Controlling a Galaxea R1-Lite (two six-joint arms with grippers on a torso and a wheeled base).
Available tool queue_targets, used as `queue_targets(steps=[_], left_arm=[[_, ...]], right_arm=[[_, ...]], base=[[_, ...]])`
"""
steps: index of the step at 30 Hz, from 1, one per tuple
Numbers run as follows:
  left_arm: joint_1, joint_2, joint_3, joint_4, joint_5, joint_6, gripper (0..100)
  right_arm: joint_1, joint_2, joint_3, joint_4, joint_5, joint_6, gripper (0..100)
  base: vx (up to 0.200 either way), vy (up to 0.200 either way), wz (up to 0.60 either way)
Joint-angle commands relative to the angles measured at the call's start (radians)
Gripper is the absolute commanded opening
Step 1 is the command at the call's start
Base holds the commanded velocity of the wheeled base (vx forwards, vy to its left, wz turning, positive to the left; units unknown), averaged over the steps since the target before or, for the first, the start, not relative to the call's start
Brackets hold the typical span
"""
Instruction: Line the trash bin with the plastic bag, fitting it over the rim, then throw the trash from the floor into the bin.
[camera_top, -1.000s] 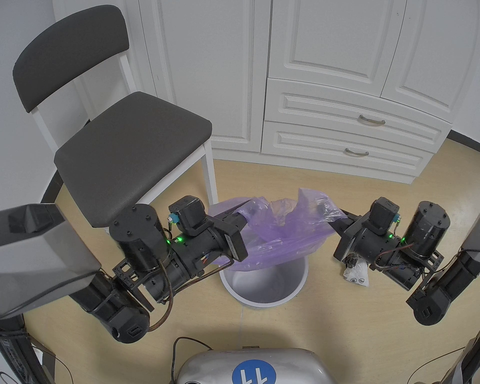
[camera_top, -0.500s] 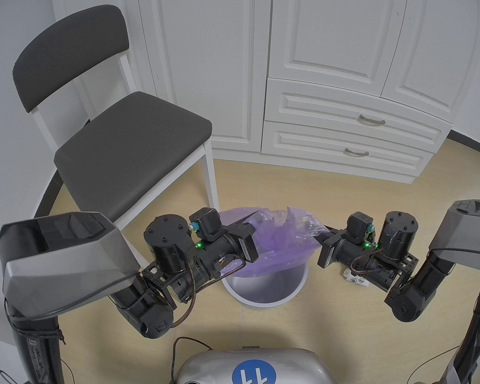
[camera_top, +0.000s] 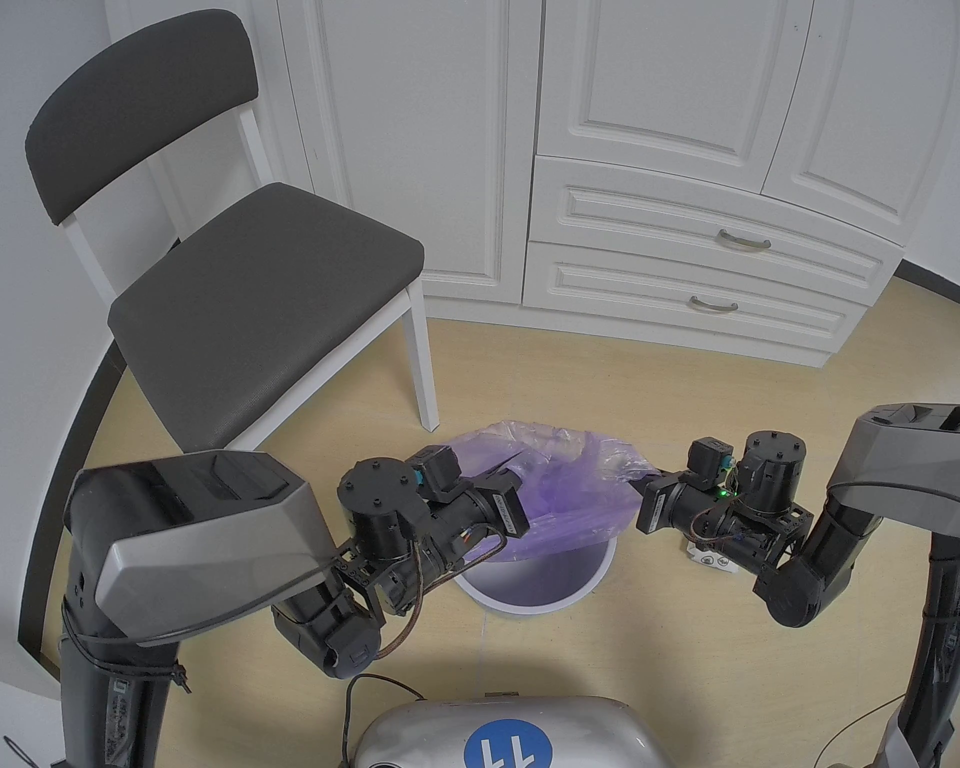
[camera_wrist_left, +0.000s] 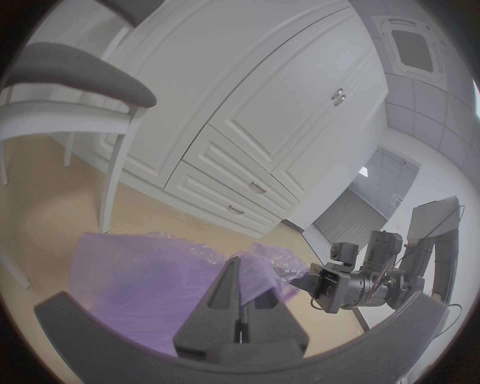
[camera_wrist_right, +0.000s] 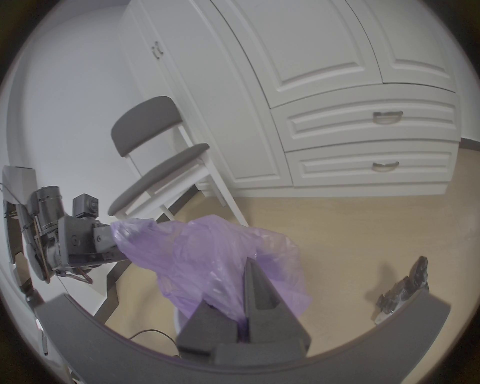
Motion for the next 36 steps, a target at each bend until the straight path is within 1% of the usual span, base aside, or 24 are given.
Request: queue_targets(steps=[1,2,5,7,9,10,12,15,20,22,25,27,28,31,32,33,36], left_arm=[[-0.026,0.038,-0.02,-0.001,0.025,-0.018,0],[-0.056,0.031,-0.014,-0.003,0.039,-0.018,0],[-0.1,0.011,-0.011,-0.001,0.076,-0.017,0],[-0.115,-0.003,-0.011,-0.001,0.09,-0.017,0],[-0.121,-0.014,-0.006,-0.001,0.091,-0.017,0],[-0.126,-0.029,0.003,-0.001,0.091,-0.018,0],[-0.128,-0.035,0.006,-0.001,0.09,-0.021,0],[-0.128,-0.032,0.0,-0.001,0.088,-0.031,0],[-0.112,0.006,-0.035,0.0,0.074,-0.138,0],[-0.095,0.029,-0.057,0.002,0.074,-0.162,0],[-0.068,0.066,-0.088,0.002,0.073,-0.17,0],[-0.031,0.109,-0.14,0.002,0.068,-0.178,0],[-0.026,0.116,-0.149,0.002,0.067,-0.182,0],[0.006,0.162,-0.222,0.013,0.028,-0.242,0],[0.006,0.164,-0.226,0.016,0.027,-0.244,0],[0.017,0.172,-0.262,0.05,0.01,-0.261,0],[0.023,0.175,-0.292,0.076,0.01,-0.279,0]], right_arm=[[-0.049,0.041,-0.02,0.027,0.009,0.003,0],[-0.067,0.015,-0.017,0.058,0.024,0.003,0],[-0.086,-0.061,0.002,0.121,0.049,0.003,0],[-0.089,-0.108,0.008,0.167,0.049,0.003,0],[-0.09,-0.139,0.008,0.199,0.05,0.003,0],[-0.095,-0.176,0.008,0.245,0.05,0.003,0],[-0.098,-0.211,0.006,0.291,0.05,0.003,0],[-0.106,-0.237,0.006,0.331,0.05,0.003,0],[-0.116,-0.266,-0.012,0.463,0.05,0.002,0],[-0.115,-0.262,-0.031,0.497,0.05,0.003,0],[-0.113,-0.243,-0.043,0.505,0.05,0.003,0],[-0.113,-0.229,-0.051,0.497,0.049,0.005,0],[-0.115,-0.229,-0.052,0.497,0.049,0.005,0],[-0.129,-0.239,-0.052,0.497,0.049,0.005,0],[-0.129,-0.239,-0.052,0.497,0.049,0.005,0],[-0.133,-0.246,-0.052,0.497,0.049,0.005,0],[-0.15,-0.249,-0.054,0.497,0.049,0.005,0]], base=[[0.0,0.0,0.0],[0.0,0.0,0.0],[0.0,0.0,0.0],[0.0,0.0,0.0],[0.0,0.0,0.0],[0.0,0.0,0.0],[0.0,0.0,0.0],[0.0,0.0,0.0],[0.0,0.0,0.0],[0.0,0.0,0.0],[0.0,0.0,0.0],[0.0,0.0,0.0],[0.0,0.0,0.0],[0.0,0.0,0.0],[0.0,0.0,0.0],[0.0,0.0,0.0],[0.0,0.0,0.0]])
